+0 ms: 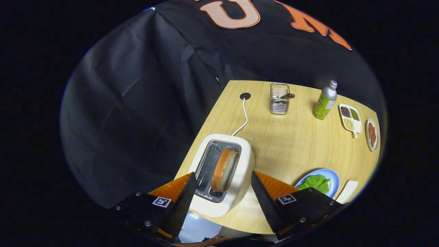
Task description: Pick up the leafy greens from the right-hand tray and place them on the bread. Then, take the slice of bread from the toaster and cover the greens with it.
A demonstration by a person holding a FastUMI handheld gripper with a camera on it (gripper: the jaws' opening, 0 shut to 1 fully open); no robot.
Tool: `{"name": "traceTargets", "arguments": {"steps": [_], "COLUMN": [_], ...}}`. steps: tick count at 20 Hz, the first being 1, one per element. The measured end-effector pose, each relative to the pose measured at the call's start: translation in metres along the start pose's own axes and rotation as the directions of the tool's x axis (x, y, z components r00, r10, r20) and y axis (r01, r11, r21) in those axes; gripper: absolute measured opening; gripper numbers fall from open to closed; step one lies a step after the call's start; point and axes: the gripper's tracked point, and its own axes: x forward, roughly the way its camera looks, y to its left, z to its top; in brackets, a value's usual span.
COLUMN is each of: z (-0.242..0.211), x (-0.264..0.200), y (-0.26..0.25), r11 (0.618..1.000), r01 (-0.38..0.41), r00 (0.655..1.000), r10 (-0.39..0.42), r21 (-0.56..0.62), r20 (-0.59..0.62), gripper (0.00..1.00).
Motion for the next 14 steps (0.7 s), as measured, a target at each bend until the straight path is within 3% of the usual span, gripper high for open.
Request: {"name": "traceTargets", "arguments": {"steps": [4, 8, 14], "z": [0.002, -0.008, -0.003], "x": [0.022, 0.040, 0.052], "y": [0.000, 0.003, -0.001], "r11": [0.999, 0.996, 0.992], "r01": [0.046, 0.079, 0.100], "r00": [0.998, 0.994, 0.994], "r10": [-0.045, -0.076, -0.097], "r21": [0.029, 0.034, 0.073], "r20": [-0.034, -0.076, -0.049], "gripper": [0.85, 0.67, 0.25]}}
